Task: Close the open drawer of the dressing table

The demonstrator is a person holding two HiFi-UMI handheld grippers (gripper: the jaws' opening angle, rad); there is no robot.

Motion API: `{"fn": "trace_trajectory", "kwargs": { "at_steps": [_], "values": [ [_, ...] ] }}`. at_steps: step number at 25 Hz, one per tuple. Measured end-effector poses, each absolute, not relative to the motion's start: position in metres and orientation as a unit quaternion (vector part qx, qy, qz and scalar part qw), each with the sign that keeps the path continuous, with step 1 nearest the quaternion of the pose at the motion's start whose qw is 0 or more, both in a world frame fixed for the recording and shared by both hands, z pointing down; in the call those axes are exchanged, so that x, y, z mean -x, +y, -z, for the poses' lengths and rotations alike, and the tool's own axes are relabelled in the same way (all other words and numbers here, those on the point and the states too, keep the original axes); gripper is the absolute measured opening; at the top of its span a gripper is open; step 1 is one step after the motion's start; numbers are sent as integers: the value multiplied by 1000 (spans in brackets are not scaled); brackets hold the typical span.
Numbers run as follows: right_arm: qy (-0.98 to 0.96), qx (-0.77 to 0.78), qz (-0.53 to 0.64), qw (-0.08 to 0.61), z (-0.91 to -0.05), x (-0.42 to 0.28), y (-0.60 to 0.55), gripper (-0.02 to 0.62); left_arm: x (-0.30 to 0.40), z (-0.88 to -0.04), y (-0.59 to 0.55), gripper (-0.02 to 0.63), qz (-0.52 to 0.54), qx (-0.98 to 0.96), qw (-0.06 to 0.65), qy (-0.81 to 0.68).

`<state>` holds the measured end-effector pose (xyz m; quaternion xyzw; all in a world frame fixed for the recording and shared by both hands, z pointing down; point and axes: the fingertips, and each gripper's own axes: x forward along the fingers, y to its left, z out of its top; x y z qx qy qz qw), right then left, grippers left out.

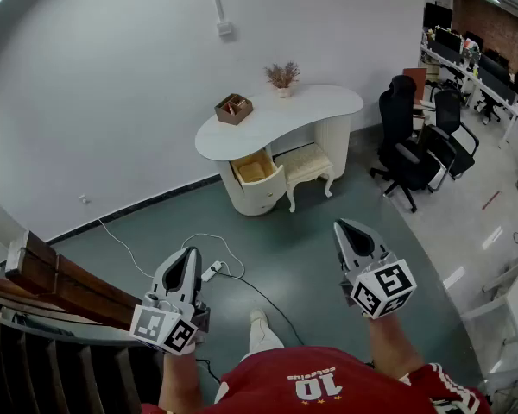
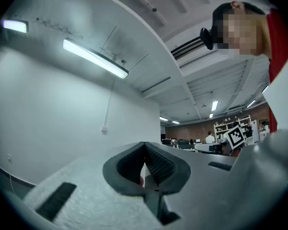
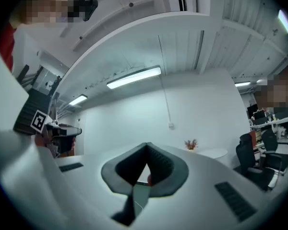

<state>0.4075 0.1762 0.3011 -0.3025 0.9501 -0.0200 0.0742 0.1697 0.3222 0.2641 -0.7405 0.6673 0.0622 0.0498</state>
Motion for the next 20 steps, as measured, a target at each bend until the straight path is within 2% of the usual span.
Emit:
{"fn": "trace_trajectory", "kwargs": {
  "at_steps": [10,16,20],
  "values": [
    [955,290,18,61,-306,-418,183,3,-188,-262,313,-2,-64,732,46,676],
    [959,271,32,70,-314,-413,187,3,-185,-271,316,-3,-24,726,78,683],
    [961,262,48,75,-320,-406,187,3,-183,-282,311,-3,-37,743,59,666]
  ]
}}
